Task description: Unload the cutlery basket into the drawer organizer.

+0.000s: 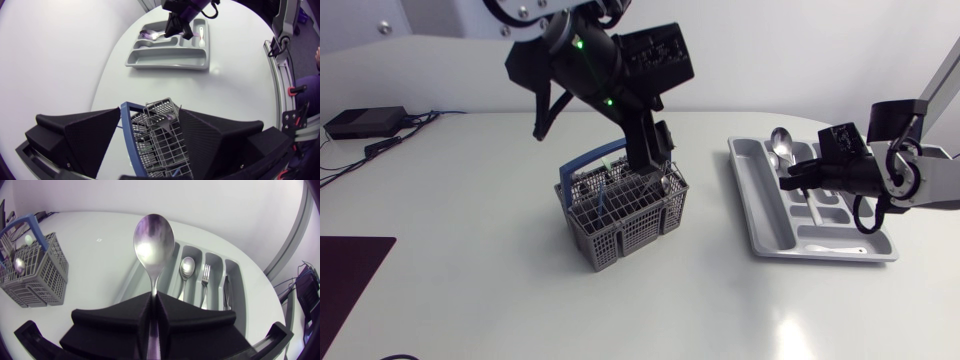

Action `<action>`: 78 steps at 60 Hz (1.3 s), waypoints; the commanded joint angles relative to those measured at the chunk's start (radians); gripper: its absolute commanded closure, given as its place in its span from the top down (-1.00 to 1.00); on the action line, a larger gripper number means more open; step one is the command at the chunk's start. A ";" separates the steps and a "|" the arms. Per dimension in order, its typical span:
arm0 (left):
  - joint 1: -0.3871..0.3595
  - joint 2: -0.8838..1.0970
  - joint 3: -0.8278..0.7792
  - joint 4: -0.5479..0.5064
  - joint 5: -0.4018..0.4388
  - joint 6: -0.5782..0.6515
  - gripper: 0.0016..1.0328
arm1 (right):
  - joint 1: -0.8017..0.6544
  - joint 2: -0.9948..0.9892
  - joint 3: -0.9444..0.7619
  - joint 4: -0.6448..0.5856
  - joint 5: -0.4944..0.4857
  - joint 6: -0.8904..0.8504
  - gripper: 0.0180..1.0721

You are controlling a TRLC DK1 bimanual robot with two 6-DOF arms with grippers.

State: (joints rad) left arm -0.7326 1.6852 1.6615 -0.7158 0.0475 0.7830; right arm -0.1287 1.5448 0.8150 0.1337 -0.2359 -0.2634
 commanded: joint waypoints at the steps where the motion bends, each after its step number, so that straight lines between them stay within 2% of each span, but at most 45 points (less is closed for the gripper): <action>1: -0.008 -0.047 -0.062 0.039 -0.011 0.111 0.89 | -0.014 0.074 0.065 0.004 -0.008 0.055 -0.81; 19: -0.008 -0.070 -0.151 0.101 -0.020 0.312 0.88 | -0.040 0.244 0.228 -0.016 -0.006 0.145 -0.81; 35: 0.001 -0.062 -0.158 0.133 -0.018 0.452 0.87 | -0.060 0.362 0.358 -0.032 -0.002 0.202 -0.81; 49: 0.004 -0.025 -0.140 0.110 -0.020 0.507 0.87 | -0.061 0.469 0.447 -0.048 0.009 0.213 -0.81; 61: 0.004 0.018 -0.095 0.042 -0.020 0.536 0.87 | -0.065 0.554 0.516 -0.083 0.012 0.224 -0.79; 78: -0.005 0.071 -0.075 0.018 -0.020 0.564 0.87 | -0.075 0.595 0.538 -0.111 0.012 0.222 -0.69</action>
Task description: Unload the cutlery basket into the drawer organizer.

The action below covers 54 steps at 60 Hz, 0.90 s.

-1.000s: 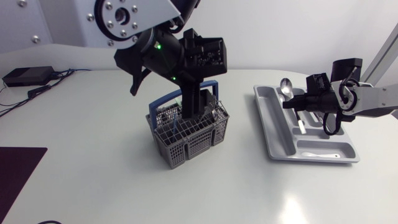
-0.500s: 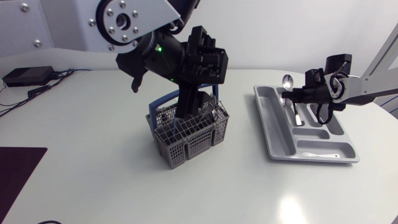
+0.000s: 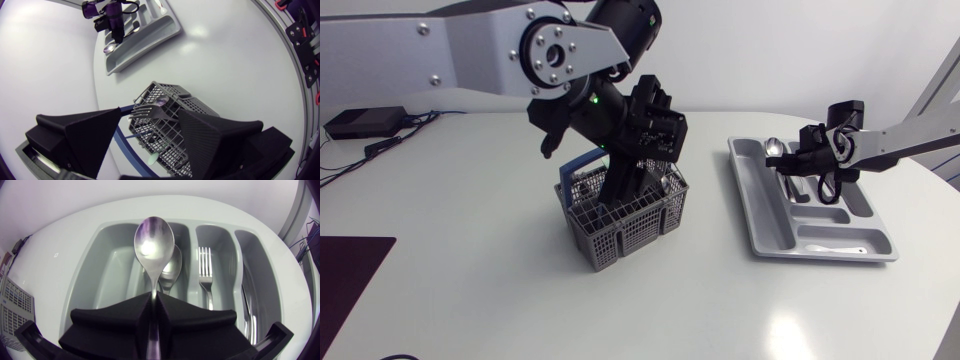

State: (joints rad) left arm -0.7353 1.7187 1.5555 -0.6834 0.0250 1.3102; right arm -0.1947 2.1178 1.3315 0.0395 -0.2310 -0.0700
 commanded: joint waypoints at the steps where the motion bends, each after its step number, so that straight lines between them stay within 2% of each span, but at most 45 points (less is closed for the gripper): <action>1: -0.003 0.042 0.032 -0.015 0.003 0.038 0.87 | -0.009 0.022 0.020 -0.016 0.005 0.029 -0.66; 4: -0.004 0.053 0.037 -0.016 0.003 0.043 0.86 | -0.012 0.014 0.012 -0.016 0.005 0.029 -0.48; 9: -0.006 0.071 0.052 -0.019 -0.002 0.054 0.83 | -0.015 -0.012 -0.009 -0.016 0.002 0.027 -0.01; 13: -0.009 0.085 0.066 -0.022 -0.016 0.061 0.80 | -0.015 -0.047 -0.041 -0.013 -0.007 0.024 0.27; 17: -0.007 0.097 0.081 -0.030 -0.023 0.073 0.77 | -0.014 -0.093 -0.080 -0.010 -0.014 0.010 0.50; 20: -0.007 0.108 0.097 -0.036 -0.027 0.078 0.77 | -0.011 -0.128 -0.112 -0.003 -0.018 -0.005 0.59; 29: -0.003 0.142 0.156 -0.067 -0.036 0.095 0.57 | 0.000 -0.243 -0.218 0.023 -0.031 -0.042 0.60; 41: -0.001 0.182 0.215 -0.107 -0.054 0.129 0.16 | 0.001 -0.361 -0.318 0.033 -0.068 -0.067 0.60; 51: 0.007 0.206 0.242 -0.142 -0.076 0.147 0.06 | 0.008 -0.427 -0.371 0.034 -0.087 -0.074 0.60; 54: 0.007 0.214 0.253 -0.154 -0.076 0.153 -0.13 | 0.011 -0.446 -0.384 0.034 -0.091 -0.076 0.60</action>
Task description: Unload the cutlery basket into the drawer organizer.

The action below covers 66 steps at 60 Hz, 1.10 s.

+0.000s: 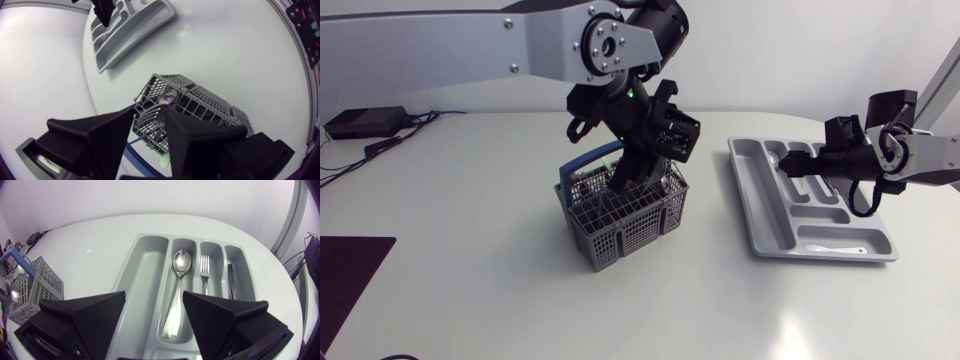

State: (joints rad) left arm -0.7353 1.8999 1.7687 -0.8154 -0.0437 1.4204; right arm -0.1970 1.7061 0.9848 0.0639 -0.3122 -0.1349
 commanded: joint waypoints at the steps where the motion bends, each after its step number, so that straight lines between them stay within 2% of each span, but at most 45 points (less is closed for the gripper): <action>1: 0.008 0.034 0.041 -0.024 -0.007 0.045 -0.17 | 0.013 -0.039 -0.041 0.010 -0.011 -0.011 0.60; 12: 0.007 0.056 0.069 -0.047 -0.012 0.063 -0.64 | 0.016 -0.077 -0.075 0.010 -0.016 -0.019 0.60; 39: 0.002 -0.002 0.054 -0.065 -0.025 0.046 -0.66 | 0.037 -0.149 -0.117 0.001 -0.028 -0.025 0.60; 56: -0.013 -0.107 -0.028 -0.016 -0.031 0.018 -0.66 | 0.080 -0.246 -0.143 -0.050 -0.027 -0.025 0.60; 66: -0.026 -0.157 -0.077 0.027 -0.054 0.005 -0.66 | 0.153 -0.326 -0.178 -0.075 -0.025 -0.034 0.60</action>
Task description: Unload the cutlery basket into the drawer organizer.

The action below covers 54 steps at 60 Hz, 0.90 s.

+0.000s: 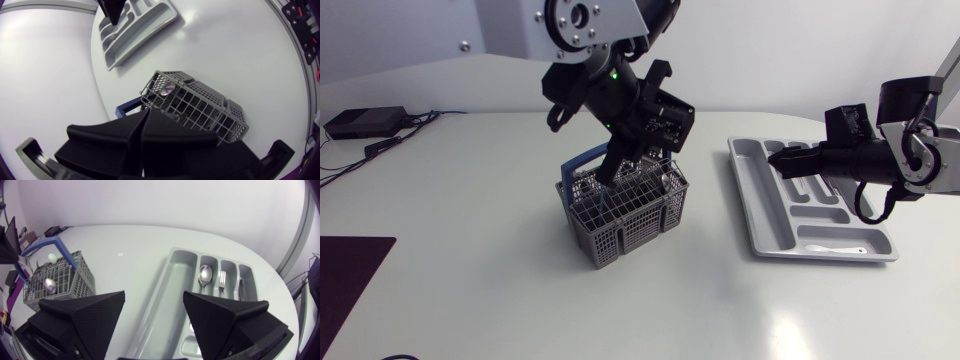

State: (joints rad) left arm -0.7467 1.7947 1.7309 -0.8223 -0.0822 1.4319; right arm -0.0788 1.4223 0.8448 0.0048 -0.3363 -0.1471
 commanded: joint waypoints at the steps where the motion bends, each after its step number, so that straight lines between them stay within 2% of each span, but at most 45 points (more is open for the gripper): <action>1: -0.016 -0.055 -0.044 0.037 -0.021 -0.008 -0.66 | 0.042 -0.049 -0.039 -0.019 -0.001 -0.022 0.60; 20: -0.042 -0.159 -0.157 0.152 -0.067 -0.039 -0.66 | 0.159 -0.143 -0.076 -0.069 0.011 -0.034 0.60; 33: -0.069 -0.258 -0.280 0.241 -0.080 -0.004 -0.66 | 0.197 -0.166 -0.090 -0.088 0.014 -0.040 0.60; 44: -0.131 -0.296 -0.321 0.290 -0.177 0.004 -0.66 | 0.218 -0.191 -0.105 -0.095 0.026 -0.039 0.60; 54: -0.177 -0.317 -0.350 0.316 -0.246 -0.051 -0.66 | 0.264 -0.221 -0.128 -0.100 0.031 -0.043 0.60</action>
State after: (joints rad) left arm -0.9020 1.5097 1.4086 -0.5385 -0.2981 1.4048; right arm 0.1596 1.2240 0.7544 -0.0811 -0.3099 -0.1730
